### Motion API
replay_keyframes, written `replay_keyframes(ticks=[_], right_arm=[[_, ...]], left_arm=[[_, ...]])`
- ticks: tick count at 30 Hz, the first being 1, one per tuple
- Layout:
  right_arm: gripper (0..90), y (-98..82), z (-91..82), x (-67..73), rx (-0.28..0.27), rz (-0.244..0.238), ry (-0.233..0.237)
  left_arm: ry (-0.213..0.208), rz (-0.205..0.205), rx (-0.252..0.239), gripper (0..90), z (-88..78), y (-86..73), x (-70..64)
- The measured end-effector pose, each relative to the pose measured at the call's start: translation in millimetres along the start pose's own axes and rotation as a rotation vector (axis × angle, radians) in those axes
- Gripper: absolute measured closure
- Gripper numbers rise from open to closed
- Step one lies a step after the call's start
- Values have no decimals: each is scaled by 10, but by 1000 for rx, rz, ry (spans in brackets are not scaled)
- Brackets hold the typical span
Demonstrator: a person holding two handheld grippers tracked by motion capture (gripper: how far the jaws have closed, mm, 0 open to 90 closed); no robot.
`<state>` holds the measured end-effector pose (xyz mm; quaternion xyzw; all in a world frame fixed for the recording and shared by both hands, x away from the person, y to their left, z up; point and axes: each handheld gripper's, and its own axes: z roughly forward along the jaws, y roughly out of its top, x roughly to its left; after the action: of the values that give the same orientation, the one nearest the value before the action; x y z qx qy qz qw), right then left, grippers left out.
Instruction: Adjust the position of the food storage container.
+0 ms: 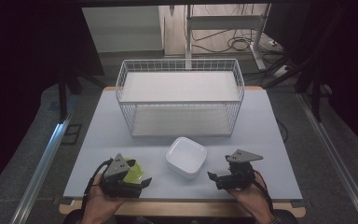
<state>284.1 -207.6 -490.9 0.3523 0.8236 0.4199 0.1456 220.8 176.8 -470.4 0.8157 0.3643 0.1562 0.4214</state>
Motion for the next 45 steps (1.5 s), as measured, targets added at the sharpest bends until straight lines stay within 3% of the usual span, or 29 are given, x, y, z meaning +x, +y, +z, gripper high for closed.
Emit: replay_keyframes(ticks=[3,8,20,22,26,31,42,45], right_arm=[[96,-9,-3,-20,-6,23,10],[112,-8,4,-2,-8,5,11],[129,-29,42,6,10,-12,6],[131,-31,52,9,17,-14,3],[134,-31,63,5,22,-13,-3],[141,-28,70,3,29,-19,-10],[154,-35,97,15,59,-18,-20],[156,-38,101,14,64,-16,-20]], left_arm=[[-19,1,-4,253,25,-25,11],[-44,-30,-16,317,35,-53,55],[-42,-3,-16,425,44,-72,18],[-41,-3,-18,493,36,-75,15],[-23,-15,-18,722,-10,-99,15],[-11,-10,-1,888,-39,-139,-4],[-27,-57,95,899,67,-326,-25],[7,-54,114,899,91,-340,-4]])
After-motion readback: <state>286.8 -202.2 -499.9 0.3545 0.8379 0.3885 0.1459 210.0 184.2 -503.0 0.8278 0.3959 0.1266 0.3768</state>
